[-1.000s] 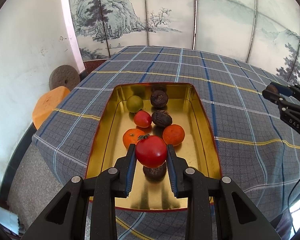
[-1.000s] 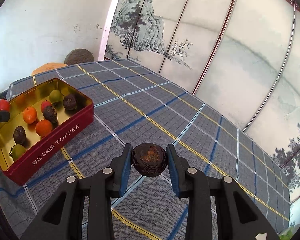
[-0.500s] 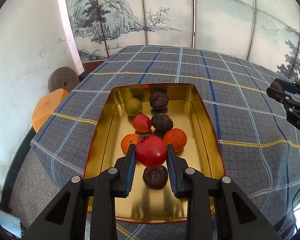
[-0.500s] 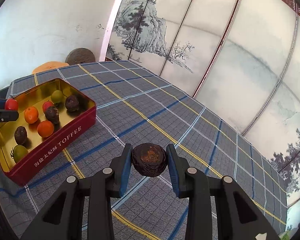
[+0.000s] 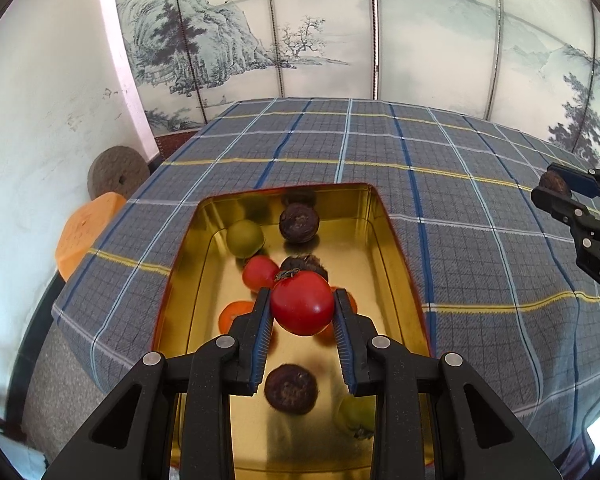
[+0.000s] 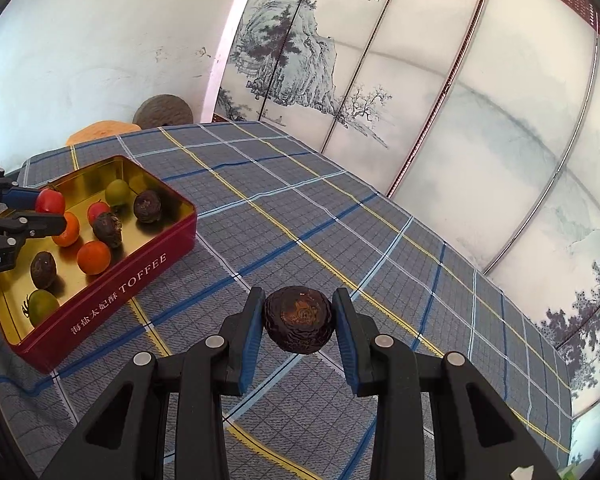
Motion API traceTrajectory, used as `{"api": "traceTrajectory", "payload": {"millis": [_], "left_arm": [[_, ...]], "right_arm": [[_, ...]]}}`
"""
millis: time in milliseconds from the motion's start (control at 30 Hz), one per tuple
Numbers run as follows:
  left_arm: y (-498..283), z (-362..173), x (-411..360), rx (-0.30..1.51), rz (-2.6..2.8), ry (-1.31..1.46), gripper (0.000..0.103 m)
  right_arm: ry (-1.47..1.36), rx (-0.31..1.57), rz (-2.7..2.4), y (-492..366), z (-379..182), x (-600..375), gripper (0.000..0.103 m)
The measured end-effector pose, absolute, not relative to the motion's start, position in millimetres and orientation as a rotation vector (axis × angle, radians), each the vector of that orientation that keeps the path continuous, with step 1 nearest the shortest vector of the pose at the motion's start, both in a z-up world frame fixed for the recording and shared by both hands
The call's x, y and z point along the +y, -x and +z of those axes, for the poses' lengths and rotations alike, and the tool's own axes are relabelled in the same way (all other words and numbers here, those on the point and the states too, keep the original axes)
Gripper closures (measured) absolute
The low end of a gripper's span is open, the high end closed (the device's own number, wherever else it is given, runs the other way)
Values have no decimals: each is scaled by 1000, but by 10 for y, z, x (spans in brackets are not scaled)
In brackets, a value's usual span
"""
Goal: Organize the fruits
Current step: 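Lower the tomato into the tray and open the left gripper, then carry the brown lychee over the tray and open the right gripper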
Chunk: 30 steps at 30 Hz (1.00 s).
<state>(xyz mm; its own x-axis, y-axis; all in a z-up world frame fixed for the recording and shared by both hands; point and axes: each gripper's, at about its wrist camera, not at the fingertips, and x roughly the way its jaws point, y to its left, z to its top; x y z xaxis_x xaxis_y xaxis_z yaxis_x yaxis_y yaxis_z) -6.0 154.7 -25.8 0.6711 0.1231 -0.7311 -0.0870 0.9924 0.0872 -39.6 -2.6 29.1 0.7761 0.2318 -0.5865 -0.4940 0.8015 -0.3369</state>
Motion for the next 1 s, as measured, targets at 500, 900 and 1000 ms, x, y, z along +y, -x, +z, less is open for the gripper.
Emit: {"api": "traceTrajectory", "payload": {"millis": [500,900,1000], "left_arm": [[166,-116,1545,708,189,-102,31],[676,0,1882,663,275,-53,28],[786,67,1970,635,297,-49,24]], "right_arm": [[517,543,424,411,343,20,71],[577,483,525,536,532,582,71],[597,472,560,557,538,815,71]]}}
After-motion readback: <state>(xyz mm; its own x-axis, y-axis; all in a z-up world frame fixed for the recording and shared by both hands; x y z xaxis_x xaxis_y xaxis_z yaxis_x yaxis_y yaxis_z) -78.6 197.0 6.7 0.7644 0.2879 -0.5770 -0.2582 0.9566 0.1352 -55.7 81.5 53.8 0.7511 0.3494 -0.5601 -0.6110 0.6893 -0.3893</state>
